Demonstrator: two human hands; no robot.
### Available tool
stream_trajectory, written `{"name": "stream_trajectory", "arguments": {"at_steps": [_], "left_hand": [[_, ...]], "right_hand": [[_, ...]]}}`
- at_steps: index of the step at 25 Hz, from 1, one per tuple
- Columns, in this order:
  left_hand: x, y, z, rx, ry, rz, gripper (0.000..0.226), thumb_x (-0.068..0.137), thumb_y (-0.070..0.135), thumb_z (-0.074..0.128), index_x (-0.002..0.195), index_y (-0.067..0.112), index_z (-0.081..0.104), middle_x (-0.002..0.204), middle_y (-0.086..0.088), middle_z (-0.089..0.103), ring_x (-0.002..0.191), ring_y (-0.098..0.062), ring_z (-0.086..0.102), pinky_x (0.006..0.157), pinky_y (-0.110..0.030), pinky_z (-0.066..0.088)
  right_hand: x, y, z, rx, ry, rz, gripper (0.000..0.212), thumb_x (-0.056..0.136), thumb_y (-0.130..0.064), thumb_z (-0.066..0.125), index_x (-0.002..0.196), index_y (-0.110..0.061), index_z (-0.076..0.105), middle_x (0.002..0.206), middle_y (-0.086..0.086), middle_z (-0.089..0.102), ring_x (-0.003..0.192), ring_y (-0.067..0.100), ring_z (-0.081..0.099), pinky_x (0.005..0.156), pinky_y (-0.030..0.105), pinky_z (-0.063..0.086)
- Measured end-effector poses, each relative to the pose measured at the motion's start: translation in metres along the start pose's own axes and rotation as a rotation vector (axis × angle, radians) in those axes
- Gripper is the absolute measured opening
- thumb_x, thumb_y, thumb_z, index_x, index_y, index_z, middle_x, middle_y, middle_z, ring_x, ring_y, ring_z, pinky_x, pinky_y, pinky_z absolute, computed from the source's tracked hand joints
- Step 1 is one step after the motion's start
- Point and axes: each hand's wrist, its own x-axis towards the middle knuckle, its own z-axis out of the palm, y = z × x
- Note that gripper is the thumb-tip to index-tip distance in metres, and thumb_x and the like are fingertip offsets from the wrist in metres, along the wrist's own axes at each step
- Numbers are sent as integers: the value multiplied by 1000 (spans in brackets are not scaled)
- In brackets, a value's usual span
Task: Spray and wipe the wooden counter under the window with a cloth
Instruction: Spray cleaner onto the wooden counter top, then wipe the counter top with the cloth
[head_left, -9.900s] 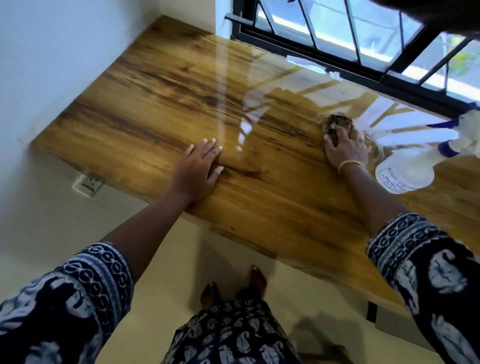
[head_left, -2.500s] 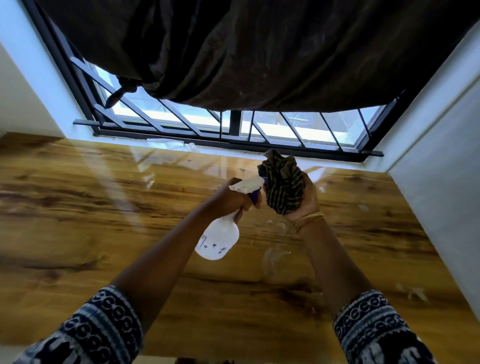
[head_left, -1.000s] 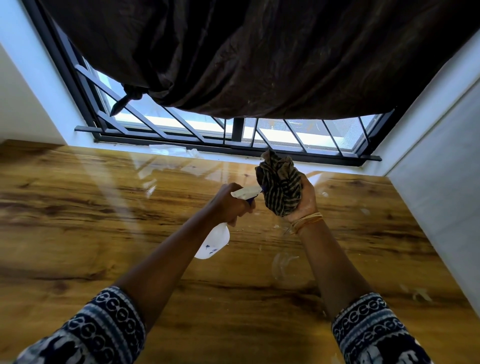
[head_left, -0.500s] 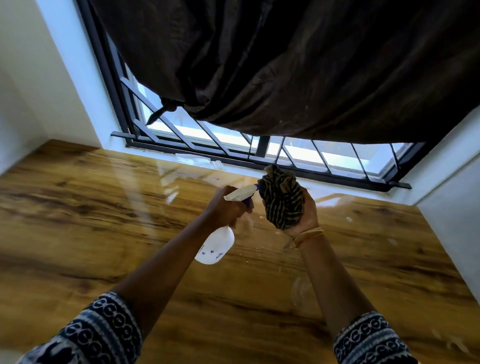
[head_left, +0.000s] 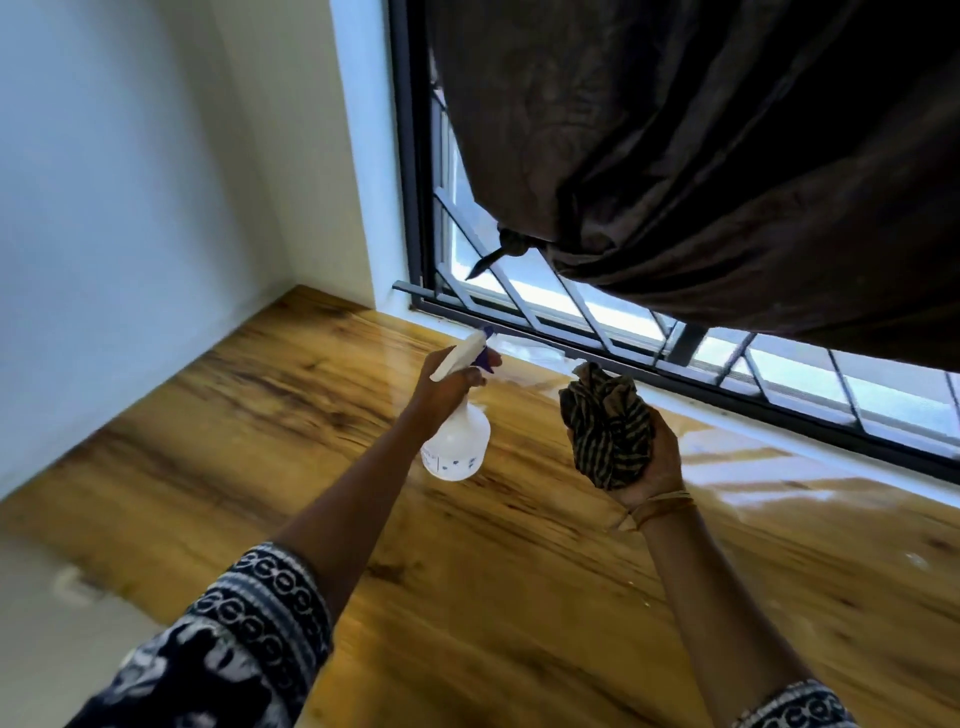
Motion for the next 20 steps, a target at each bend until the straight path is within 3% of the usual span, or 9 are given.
{"name": "stream_trajectory", "arguments": {"at_steps": [4, 9, 11, 13, 15, 17, 20], "left_hand": [[8, -11, -30, 47, 1, 14, 37, 80, -15, 49, 107, 1, 67, 104, -13, 68, 93, -5, 66, 79, -14, 48], [3, -31, -46, 18, 27, -24, 40, 79, -2, 54, 116, 2, 66, 116, -12, 69, 109, -19, 64, 92, -26, 51], [-4, -33, -43, 53, 59, -20, 35, 81, 1, 58, 114, 1, 66, 113, -11, 69, 101, -7, 66, 84, -15, 49], [-10, -35, -44, 144, 143, -55, 27, 84, 3, 66, 110, 7, 64, 104, -11, 68, 81, 7, 64, 69, -6, 45], [-14, -42, -42, 209, 209, -87, 32, 82, 12, 73, 112, 10, 63, 102, -9, 68, 80, 1, 63, 69, -12, 47], [-22, -45, -36, 303, 251, -102, 38, 81, 19, 76, 113, 10, 60, 103, -7, 68, 89, -13, 62, 76, -26, 49], [-41, -43, -18, 424, 354, -152, 45, 85, 17, 70, 124, 5, 51, 111, -3, 59, 99, -17, 54, 81, -28, 42]], "right_hand": [[20, 12, 6, 20, -42, 43, 49, 103, -23, 33, 150, -11, 31, 159, 7, 26, 146, 29, 25, 114, 41, 34], [27, 25, 1, 21, -36, 51, 48, 102, -26, 35, 148, -11, 37, 156, 7, 31, 144, 30, 28, 118, 43, 24], [26, 33, 4, 9, -65, 49, 50, 101, -26, 41, 149, -12, 35, 155, 6, 33, 146, 30, 25, 118, 42, 24], [22, 38, 2, 3, -94, 31, 63, 91, -23, 59, 148, -11, 36, 152, 7, 37, 145, 31, 25, 117, 43, 27], [13, 32, -2, -20, -146, 28, 78, 79, -26, 72, 148, -9, 37, 153, 10, 33, 144, 31, 27, 112, 41, 35], [11, 24, -10, -66, -143, 47, 80, 75, -27, 75, 145, -9, 41, 149, 11, 39, 141, 31, 33, 105, 39, 43], [9, 11, -28, -60, -156, 69, 74, 80, -25, 69, 146, -9, 39, 146, 9, 43, 141, 31, 34, 111, 40, 37]]}}
